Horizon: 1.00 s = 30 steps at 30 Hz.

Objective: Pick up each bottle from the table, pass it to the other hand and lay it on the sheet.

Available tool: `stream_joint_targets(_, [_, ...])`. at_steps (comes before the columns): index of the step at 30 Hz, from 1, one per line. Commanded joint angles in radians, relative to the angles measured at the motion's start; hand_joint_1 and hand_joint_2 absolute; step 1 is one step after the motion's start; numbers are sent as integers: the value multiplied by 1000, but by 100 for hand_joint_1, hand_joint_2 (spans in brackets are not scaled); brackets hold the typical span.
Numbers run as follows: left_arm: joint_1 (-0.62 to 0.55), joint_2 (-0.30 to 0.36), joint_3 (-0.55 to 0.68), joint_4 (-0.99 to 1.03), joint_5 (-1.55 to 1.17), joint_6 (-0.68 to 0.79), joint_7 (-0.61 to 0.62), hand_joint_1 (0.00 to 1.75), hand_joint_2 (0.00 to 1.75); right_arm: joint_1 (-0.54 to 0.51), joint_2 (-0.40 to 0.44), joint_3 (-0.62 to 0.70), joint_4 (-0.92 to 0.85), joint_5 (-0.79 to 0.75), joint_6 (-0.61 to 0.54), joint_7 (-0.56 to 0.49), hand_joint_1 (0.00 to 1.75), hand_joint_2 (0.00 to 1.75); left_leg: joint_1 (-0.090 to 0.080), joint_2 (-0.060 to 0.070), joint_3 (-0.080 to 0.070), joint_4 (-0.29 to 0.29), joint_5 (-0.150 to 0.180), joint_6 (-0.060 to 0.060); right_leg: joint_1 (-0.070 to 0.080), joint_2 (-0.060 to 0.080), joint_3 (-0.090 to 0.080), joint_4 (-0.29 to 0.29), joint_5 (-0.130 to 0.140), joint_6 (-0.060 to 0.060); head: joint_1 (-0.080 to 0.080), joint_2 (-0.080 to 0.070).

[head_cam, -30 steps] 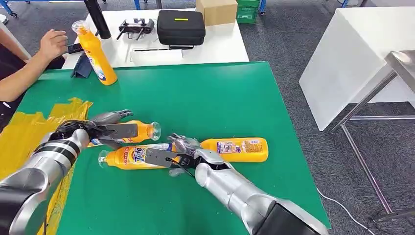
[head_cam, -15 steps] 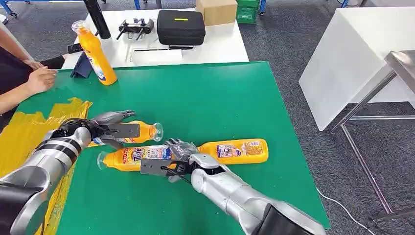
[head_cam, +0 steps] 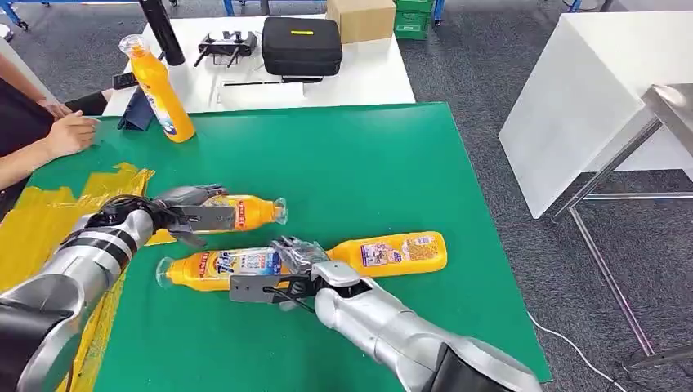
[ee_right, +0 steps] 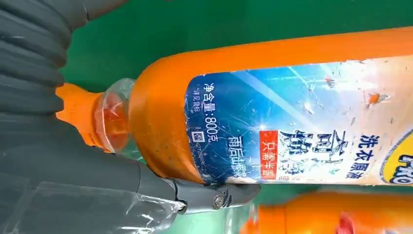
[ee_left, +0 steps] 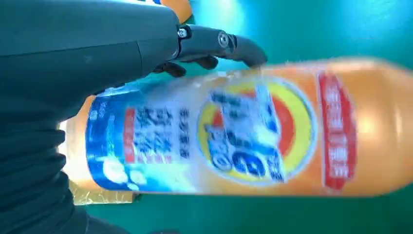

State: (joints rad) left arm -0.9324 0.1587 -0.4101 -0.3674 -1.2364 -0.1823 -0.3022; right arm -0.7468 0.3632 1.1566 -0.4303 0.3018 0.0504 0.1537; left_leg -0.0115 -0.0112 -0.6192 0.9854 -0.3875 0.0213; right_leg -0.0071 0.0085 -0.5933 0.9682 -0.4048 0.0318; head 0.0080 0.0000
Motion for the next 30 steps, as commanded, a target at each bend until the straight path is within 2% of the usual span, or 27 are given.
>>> stream_joint_targets(1, [-75, -10, -104, 94, -30, -72, 112, 0, 175, -24, -14, 135, -17, -31, -5, 20, 0, 175, 1, -1, 0, 1, -1, -1, 1, -1, 1, 0, -1, -1, 0, 0])
stream_joint_targets(12, [-74, -13, -107, 93, -2, -74, 122, 0, 175, -5, -14, 256, -22, 43, -5, 87, 0, 175, 2, 0, 3, 3, -3, -3, 2, -2, 5, 2, -3, -1, 0, 0])
stream_joint_targets(13, [-72, -14, -107, 93, 1, -71, 123, 0, 175, -1, -14, 261, -17, 51, -3, 90, 33, 175, 1, -1, 1, 1, -1, -2, 1, -2, 2, 1, -1, -1, 0, 0])
stream_joint_targets(14, [-71, -13, -106, 92, 5, -66, 123, 0, 175, 5, -14, 268, -10, 62, 6, 95, 166, 175, 2, -1, 3, 2, -2, -3, 2, -3, 5, 1, -3, -1, 0, 0])
stream_joint_targets(15, [-70, -11, -104, 91, 9, -62, 123, 0, 175, 9, -14, 268, -5, 64, 9, 96, 175, 175, 1, -1, 2, 0, -1, -2, 1, -2, 3, 0, -1, -1, 0, 0])
stream_joint_targets(17, [-64, -5, -94, 86, 22, -41, 122, 0, 175, 15, -14, 270, 6, 75, 9, 95, 175, 175, 1, -1, 2, 0, -1, -2, 1, -2, 3, 0, -1, -1, 0, 0])
stream_joint_targets(18, [-61, -4, -82, 85, 35, -27, 121, 0, 0, 18, -14, 267, 9, 78, 9, 94, 175, 175, 3, -1, 4, 3, -3, -3, 3, -3, 6, 1, -3, -1, 0, 0])
stream_joint_targets(19, [-59, -5, -69, 81, 50, -7, 122, 0, 0, 19, -14, 266, 11, 84, 11, 94, 175, 175, 2, -1, 4, 2, -3, -3, 2, -3, 6, 1, -3, -1, 0, 0])
stream_joint_targets(22, [-45, -26, 75, 52, 200, 102, 109, 0, 0, 23, -14, 251, 19, 109, 12, 99, 175, 175, 1, -1, 3, 0, -1, -2, 1, -2, 4, 0, -1, -1, 0, 0])
stream_joint_targets(25, [-4, -69, 278, -59, 407, 321, 18, 0, 0, 31, -14, 242, 30, 126, 10, 110, 175, 175, 2, -2, 5, 1, -1, -3, 2, -3, 6, 0, -2, -1, 0, 0])
stream_joint_targets(27, [37, -87, 394, -182, 571, 314, -60, 0, 0, 39, -14, 232, 39, 143, 13, 110, 175, 175, 2, -4, 5, 0, -1, -3, 2, -6, 6, -1, -2, -1, 0, 0])
stream_joint_targets(30, [95, -82, 463, -333, 745, 239, -86, 0, 0, 46, -14, 216, 48, 159, 15, 105, 175, 175, 1, -2, 5, -1, 0, -2, 1, -3, 5, -1, -1, 0, -1, 0])
